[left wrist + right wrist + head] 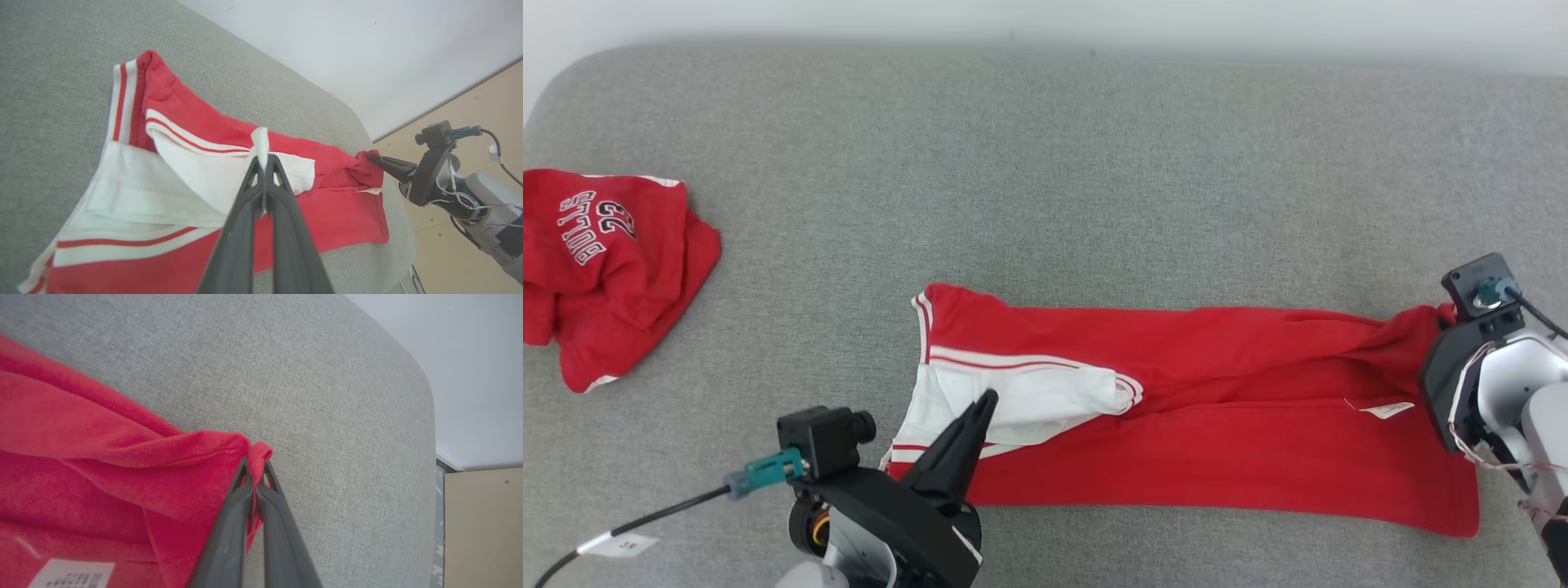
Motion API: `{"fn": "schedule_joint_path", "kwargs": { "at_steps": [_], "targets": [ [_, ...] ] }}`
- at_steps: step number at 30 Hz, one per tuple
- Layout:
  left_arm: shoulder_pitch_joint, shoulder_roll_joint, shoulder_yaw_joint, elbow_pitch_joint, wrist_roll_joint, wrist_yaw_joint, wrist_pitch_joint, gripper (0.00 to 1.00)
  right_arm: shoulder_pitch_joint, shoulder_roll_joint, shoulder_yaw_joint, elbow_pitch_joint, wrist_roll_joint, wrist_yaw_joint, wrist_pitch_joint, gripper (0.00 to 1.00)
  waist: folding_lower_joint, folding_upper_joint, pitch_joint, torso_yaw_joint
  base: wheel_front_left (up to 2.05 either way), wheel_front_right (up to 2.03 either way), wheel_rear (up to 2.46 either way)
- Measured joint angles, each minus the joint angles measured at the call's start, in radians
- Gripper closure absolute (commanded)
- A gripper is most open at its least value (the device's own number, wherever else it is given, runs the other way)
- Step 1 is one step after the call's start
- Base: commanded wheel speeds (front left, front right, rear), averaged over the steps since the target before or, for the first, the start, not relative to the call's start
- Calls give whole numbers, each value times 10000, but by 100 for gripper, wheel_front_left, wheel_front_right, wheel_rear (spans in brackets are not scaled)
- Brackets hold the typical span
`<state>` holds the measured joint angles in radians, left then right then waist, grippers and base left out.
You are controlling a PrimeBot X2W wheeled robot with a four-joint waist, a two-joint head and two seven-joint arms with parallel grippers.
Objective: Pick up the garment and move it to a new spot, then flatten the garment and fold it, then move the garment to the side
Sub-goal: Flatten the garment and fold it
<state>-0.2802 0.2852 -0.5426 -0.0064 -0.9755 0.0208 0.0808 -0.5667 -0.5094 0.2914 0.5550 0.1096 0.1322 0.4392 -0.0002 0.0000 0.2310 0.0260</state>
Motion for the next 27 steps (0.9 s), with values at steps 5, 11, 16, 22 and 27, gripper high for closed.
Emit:
{"fn": "schedule_joint_path", "kwargs": {
  "at_steps": [5, 11, 16, 22, 27],
  "targets": [
    [137, -40, -92, 401, 63, 82, -50, 58, 166, 148, -86, 159, 117, -2, 15, 0, 0, 0, -124, 37, 0, 0, 0],
    [299, 13, -58, 1208, 552, 368, -604, 0, 745, 625, -805, 36, 391, -2, 182, 0, 1, 0, -351, 11, 0, 0, 0],
    [806, 29, 194, 1593, 796, 500, -1680, 0, 1717, 1179, -2079, -786, 736, -2, 107, 0, 1, 0, -703, -23, 0, 0, 0],
    [1330, -107, 754, 1858, 1707, 493, -3319, 0, 3023, 2326, -3603, -2414, 949, -2, -447, 0, 0, 0, -1213, -54, 0, 0, 0],
    [1867, -840, 2196, 1185, 3338, 190, -3423, 0, 3939, 3310, -4660, -3486, 1124, -2, -631, 0, 0, -1, -1637, -37, 0, 0, 0]
  ]
}}
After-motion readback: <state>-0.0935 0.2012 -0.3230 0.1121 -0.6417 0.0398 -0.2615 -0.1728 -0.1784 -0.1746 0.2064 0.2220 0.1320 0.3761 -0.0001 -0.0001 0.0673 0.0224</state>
